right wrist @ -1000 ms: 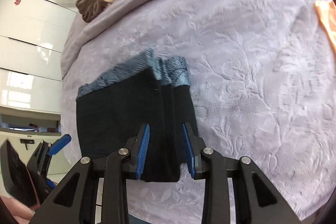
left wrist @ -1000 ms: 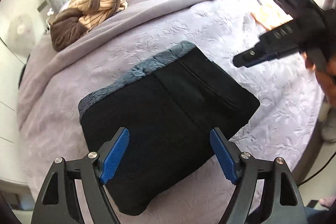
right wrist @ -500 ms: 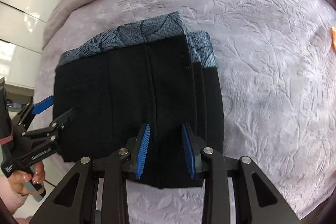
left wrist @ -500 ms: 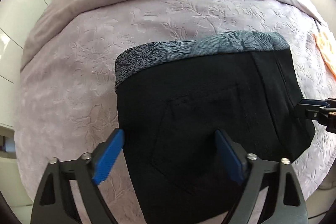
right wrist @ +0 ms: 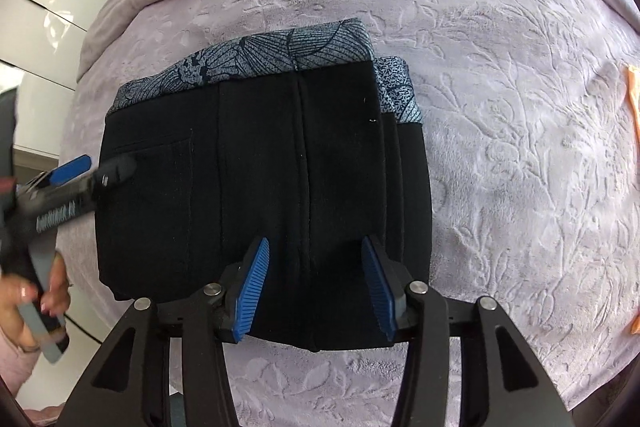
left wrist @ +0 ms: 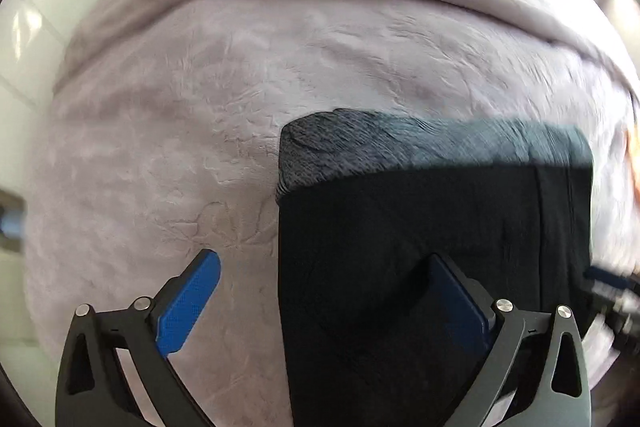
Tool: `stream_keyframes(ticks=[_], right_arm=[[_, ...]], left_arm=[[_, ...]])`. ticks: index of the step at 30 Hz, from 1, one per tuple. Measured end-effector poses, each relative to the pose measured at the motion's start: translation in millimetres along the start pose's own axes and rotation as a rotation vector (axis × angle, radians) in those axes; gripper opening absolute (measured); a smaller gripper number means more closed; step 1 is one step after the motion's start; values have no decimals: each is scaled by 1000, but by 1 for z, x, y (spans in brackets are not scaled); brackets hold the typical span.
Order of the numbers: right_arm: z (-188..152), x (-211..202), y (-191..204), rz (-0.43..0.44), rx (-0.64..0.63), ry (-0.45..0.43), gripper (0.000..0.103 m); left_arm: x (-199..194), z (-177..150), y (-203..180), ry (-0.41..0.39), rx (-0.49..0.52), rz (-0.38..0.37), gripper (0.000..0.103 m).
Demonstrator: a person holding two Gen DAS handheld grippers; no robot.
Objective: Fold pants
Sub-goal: 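Open the right gripper and withdraw both grippers from the folded bundle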
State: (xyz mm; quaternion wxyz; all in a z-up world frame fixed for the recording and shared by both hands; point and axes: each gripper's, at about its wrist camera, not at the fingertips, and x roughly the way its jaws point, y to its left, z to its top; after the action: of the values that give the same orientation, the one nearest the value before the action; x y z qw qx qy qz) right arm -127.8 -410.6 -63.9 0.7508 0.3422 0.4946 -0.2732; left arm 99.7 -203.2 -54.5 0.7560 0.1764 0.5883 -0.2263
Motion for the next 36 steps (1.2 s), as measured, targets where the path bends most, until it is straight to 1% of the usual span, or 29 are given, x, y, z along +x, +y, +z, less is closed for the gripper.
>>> stream_keyframes(ticks=[1,3,5,7,9,11,14,16,25,36], right_arm=[[1,0,1,0,-2,-1,54],[-2,-2,3,0,-5,4,58],[-3,-4,5,5,3,5,65],[-7,-8,4,13,15,4,69],[-11,-11,2,19,31,3,73],[-17,-16,-2,28,53,5,79],[-27,-21,-8,42,91,7,81],[-35,-24,-12,47,117,13,82],[-58,-28,-27,60,169,25,83],[-54,-26,-43,73,190,39,84]], left_arm=[[6,3,4,31,-20,-21,103],[3,2,6,35,-25,-33,103],[-5,-3,2,24,12,0,103],[-10,-11,-2,40,48,29,103],[-14,-17,-4,67,53,21,103],[-18,-24,-4,93,44,-3,103],[-23,-32,-3,121,27,-38,103],[-25,-37,-3,136,23,-48,103],[-32,-45,-14,148,52,-31,103],[-25,-40,-15,168,47,-22,103]])
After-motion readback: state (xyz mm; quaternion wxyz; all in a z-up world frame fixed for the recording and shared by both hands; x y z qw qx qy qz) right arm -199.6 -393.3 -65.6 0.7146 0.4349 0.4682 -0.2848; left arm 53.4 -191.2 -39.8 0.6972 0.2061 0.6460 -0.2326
